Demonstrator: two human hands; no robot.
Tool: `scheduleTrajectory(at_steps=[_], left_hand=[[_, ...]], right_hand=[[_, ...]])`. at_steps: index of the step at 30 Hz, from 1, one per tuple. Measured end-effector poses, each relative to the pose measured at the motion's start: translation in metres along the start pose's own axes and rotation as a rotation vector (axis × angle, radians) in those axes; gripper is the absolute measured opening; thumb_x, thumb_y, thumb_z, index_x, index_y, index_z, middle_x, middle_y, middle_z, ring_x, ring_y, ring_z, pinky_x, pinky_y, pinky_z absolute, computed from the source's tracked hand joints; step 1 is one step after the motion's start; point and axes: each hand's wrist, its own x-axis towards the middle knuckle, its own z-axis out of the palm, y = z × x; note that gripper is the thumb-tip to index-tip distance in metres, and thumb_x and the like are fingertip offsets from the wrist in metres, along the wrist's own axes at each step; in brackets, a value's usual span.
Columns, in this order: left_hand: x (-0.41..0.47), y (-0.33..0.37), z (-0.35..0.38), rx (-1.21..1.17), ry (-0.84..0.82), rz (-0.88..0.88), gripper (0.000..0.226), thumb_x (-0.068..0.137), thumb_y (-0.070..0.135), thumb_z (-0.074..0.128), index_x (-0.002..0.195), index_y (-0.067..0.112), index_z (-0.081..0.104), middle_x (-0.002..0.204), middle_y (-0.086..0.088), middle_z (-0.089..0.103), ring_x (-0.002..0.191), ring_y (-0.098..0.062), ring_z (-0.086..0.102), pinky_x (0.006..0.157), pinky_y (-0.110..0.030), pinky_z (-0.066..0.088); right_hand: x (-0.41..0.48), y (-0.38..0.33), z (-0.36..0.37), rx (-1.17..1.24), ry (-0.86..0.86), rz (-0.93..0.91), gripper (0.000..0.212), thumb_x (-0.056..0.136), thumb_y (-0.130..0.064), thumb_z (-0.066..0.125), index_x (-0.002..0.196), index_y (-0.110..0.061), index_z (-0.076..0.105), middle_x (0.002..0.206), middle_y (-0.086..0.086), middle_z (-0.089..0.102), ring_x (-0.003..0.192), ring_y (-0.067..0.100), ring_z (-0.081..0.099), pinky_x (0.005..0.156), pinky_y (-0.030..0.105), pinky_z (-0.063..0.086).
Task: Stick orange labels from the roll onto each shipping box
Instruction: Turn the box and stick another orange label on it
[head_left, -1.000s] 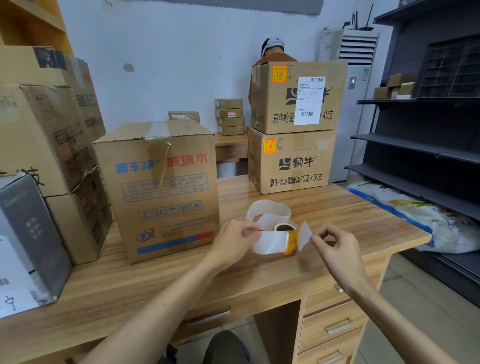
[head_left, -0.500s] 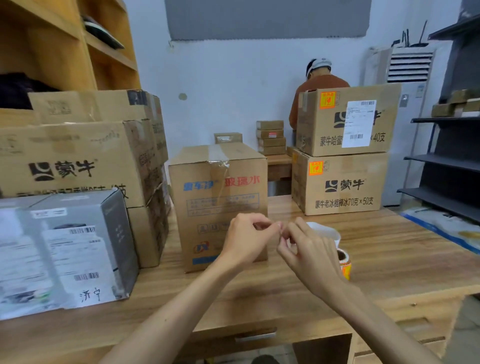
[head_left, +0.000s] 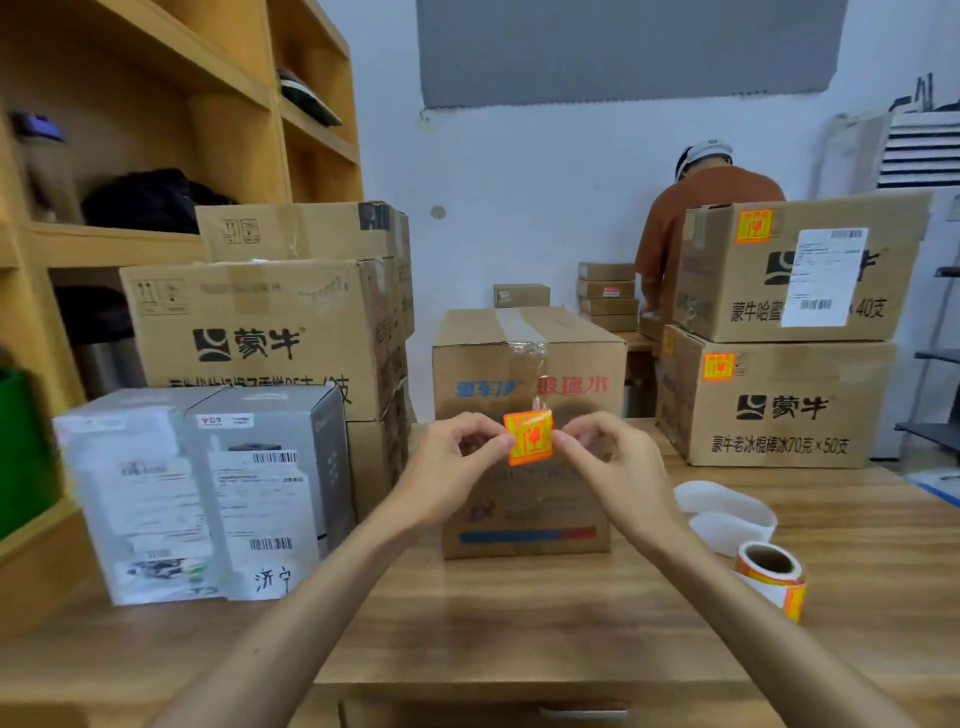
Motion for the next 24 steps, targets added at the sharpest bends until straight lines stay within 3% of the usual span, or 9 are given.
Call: scheduleTrajectory(at_steps=[3,6,9,14,17,19,24], left_hand=[[0.001,-0.006,-0.016,-0.002,-0.010,0.023,0.009,0.094,0.025,0.072,0.092,0.020,0.079,0.089,-0.005,0.073,0.080,-0.027,0.059,0.077,-0.040,0.048],[0.004,-0.009,-0.026,0.030,-0.011,0.049,0.008,0.094,0.025,0.072,0.093,0.021,0.079,0.087,-0.003,0.071,0.075,-0.012,0.053,0.072,-0.030,0.044],[0.008,-0.011,-0.035,0.074,0.024,0.057,0.010,0.094,0.026,0.072,0.089,0.023,0.080,0.083,0.002,0.072,0.073,-0.008,0.053,0.071,-0.033,0.046],[0.019,-0.008,-0.045,0.145,0.159,0.045,0.013,0.093,0.027,0.073,0.083,0.024,0.080,0.071,0.016,0.069,0.065,-0.012,0.052,0.065,-0.032,0.045],[0.028,-0.006,-0.051,0.176,0.231,0.007,0.014,0.091,0.034,0.074,0.082,0.025,0.080,0.074,0.013,0.072,0.075,-0.024,0.064,0.073,-0.040,0.052],[0.033,-0.006,-0.052,0.185,0.262,-0.014,0.016,0.091,0.036,0.074,0.083,0.024,0.081,0.077,0.010,0.074,0.080,-0.019,0.068,0.078,-0.040,0.055],[0.044,-0.008,-0.050,0.218,0.336,-0.058,0.018,0.090,0.038,0.075,0.083,0.023,0.081,0.077,0.012,0.075,0.083,-0.008,0.069,0.082,-0.039,0.057]], right_hand=[[0.011,-0.010,0.011,0.202,-0.054,0.062,0.009,0.088,-0.023,0.074,0.086,-0.015,0.075,0.078,0.000,0.069,0.072,0.002,0.059,0.062,0.011,0.044],[0.020,-0.014,0.024,0.279,-0.085,0.074,0.008,0.086,-0.019,0.076,0.081,-0.014,0.074,0.074,-0.001,0.069,0.070,0.003,0.057,0.064,0.015,0.044],[0.028,-0.015,0.033,0.308,-0.127,0.085,0.011,0.085,-0.020,0.077,0.077,-0.016,0.071,0.072,-0.002,0.067,0.070,0.005,0.058,0.068,0.023,0.047],[0.044,-0.026,0.043,0.196,-0.095,0.021,0.012,0.085,-0.028,0.077,0.077,-0.020,0.073,0.072,-0.004,0.070,0.070,0.002,0.061,0.067,0.021,0.048],[0.058,-0.032,0.051,0.148,-0.090,0.022,0.013,0.085,-0.035,0.075,0.079,-0.024,0.073,0.072,-0.006,0.071,0.073,0.009,0.066,0.070,0.033,0.054],[0.066,-0.035,0.057,0.072,-0.069,0.012,0.015,0.086,-0.041,0.073,0.080,-0.027,0.073,0.073,-0.009,0.070,0.073,0.008,0.065,0.070,0.039,0.056],[0.071,-0.046,0.066,-0.139,0.031,-0.035,0.016,0.089,-0.041,0.068,0.083,-0.026,0.070,0.075,-0.013,0.066,0.074,0.006,0.061,0.065,0.032,0.049]])
